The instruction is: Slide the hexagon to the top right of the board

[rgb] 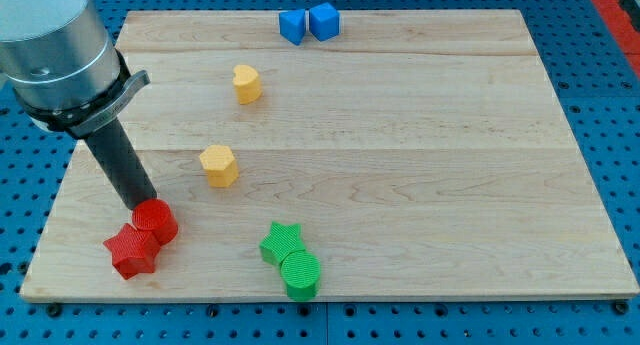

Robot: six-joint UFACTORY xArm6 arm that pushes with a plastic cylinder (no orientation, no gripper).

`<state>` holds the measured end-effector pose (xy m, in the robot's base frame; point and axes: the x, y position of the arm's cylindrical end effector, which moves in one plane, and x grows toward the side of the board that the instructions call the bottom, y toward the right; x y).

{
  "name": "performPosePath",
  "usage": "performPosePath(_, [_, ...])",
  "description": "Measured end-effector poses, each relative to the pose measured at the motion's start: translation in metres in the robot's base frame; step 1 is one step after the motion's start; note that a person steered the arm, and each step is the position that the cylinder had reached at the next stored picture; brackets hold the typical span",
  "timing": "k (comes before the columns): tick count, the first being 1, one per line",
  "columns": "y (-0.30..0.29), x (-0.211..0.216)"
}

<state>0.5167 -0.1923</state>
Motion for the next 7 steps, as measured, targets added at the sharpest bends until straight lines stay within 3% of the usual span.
performPosePath(3, [-0.015, 0.0])
performPosePath(5, [0.012, -0.009])
performPosePath(6, [0.077, -0.06])
performPosePath(7, [0.158, -0.07])
